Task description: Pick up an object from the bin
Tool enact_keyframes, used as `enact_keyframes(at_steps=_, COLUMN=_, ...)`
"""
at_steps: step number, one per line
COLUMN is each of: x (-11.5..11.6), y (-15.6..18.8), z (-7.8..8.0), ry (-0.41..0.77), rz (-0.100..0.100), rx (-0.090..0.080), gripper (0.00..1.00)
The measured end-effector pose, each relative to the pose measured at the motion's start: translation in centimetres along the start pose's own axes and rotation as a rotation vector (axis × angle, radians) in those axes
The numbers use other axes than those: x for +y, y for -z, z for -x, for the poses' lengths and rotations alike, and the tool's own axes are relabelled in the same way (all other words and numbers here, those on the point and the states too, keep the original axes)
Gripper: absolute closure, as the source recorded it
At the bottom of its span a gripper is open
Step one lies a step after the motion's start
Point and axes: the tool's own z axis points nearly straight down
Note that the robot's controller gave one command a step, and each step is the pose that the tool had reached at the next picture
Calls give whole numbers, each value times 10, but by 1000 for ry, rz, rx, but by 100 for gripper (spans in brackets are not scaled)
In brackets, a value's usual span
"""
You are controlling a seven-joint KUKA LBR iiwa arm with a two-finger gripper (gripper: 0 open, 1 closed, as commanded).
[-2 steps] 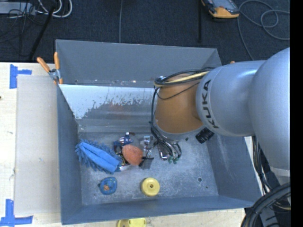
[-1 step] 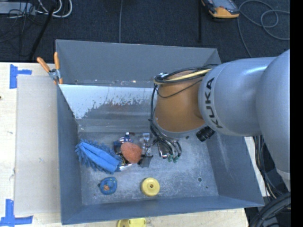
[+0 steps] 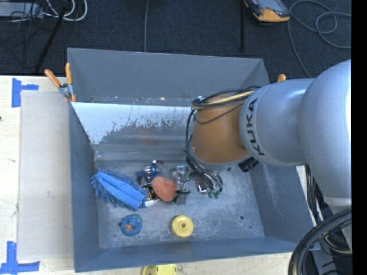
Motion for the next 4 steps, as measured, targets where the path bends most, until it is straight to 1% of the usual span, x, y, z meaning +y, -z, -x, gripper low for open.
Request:
enact_keyframes(at_steps=1, x=-10, y=14, z=-2, ry=5, rz=-1, rx=13, gripper=100)
enact_keyframes(at_steps=2, x=13, y=31, z=0, ry=2, rz=-1, rx=-9, gripper=100)
enact_keyframes(at_steps=3, x=8, y=44, z=-19, ry=11, rz=-1, rx=13, gripper=100)
enact_keyframes(at_steps=4, x=21, y=37, z=-31, ry=23, rz=-1, rx=-7, gripper=100)
